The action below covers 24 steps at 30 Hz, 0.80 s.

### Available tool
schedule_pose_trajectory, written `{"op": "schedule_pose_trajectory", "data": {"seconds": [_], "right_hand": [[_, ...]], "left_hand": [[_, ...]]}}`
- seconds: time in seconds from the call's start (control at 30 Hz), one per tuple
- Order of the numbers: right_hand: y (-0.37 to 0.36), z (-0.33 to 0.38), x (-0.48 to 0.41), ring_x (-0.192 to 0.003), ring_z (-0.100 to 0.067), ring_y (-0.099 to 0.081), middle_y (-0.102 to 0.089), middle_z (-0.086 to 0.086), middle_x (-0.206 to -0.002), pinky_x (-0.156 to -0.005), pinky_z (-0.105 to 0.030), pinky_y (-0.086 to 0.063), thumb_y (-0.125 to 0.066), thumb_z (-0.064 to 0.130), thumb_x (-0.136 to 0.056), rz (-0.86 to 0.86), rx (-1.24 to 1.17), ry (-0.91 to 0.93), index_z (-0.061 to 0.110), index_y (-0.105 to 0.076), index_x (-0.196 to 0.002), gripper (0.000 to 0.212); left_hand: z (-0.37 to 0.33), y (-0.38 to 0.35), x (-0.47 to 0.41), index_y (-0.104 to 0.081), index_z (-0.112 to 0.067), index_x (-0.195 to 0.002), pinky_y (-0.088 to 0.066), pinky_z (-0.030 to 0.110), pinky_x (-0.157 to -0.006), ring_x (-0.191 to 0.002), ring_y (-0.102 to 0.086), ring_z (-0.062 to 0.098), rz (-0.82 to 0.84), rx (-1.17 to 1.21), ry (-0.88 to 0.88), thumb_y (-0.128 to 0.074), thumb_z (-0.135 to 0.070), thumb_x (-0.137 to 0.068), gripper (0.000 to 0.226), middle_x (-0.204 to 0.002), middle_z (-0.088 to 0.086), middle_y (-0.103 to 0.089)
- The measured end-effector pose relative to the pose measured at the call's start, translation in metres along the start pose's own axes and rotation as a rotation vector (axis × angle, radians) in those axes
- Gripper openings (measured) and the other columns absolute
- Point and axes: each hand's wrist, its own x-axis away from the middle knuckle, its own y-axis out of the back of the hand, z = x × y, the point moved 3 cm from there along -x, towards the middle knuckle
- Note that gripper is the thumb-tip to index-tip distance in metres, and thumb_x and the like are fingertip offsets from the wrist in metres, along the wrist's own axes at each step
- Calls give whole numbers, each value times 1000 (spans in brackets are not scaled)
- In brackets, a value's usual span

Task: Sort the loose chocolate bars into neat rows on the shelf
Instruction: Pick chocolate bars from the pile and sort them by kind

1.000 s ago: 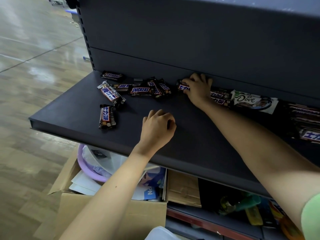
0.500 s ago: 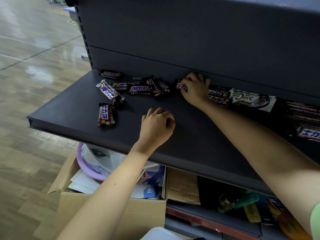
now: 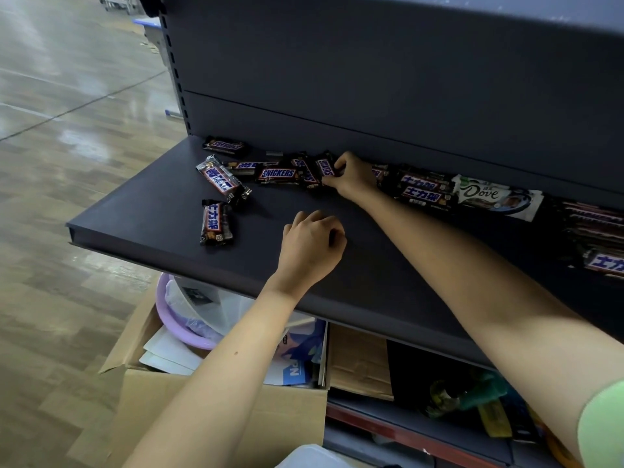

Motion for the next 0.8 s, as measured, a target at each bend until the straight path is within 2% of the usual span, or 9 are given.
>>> {"op": "schedule_pose_trajectory", "data": {"seconds": [0.2,0.4,0.63,0.8], "right_hand": [[5,-7,17,-101,-17,-59,-64,-6,-108,-73,-17,-38,-63,10,-86,-72,-88,61,8,-60,-103,18],[18,-7,43,-86,-3,-52,-65,-2,-99,-64,1,-37,-63,8,-84,-88,-211,153,7,-63,-99,14],[62,-41,97,-73,7,-54,-58,16,-81,-70,-1,-41,-68,8,-82,-69,-296,154,16,-63,-89,13],[86,-68,125,-68,16,-55,-61,16,-81,-70,-2,-43,-68,3,-80,-57,-312,101,21,-63,-83,18]], "left_hand": [[-1,1,0,-65,-21,-101,-30,28,-80,-106,-46,23,-8,20,-3,-46,-24,-93,21,-108,-3,-61],[0,2,3,-65,-19,-100,-33,28,-79,-104,-48,23,7,31,-21,-47,-23,-92,20,-107,-1,-62],[0,3,10,-67,-16,-93,-44,34,-78,-95,-53,26,-24,88,-97,-51,-18,-89,16,-96,0,-67],[-4,2,11,-66,-18,-97,-39,35,-85,-101,-52,26,16,40,-136,-51,-20,-90,17,-102,-2,-66]]}}
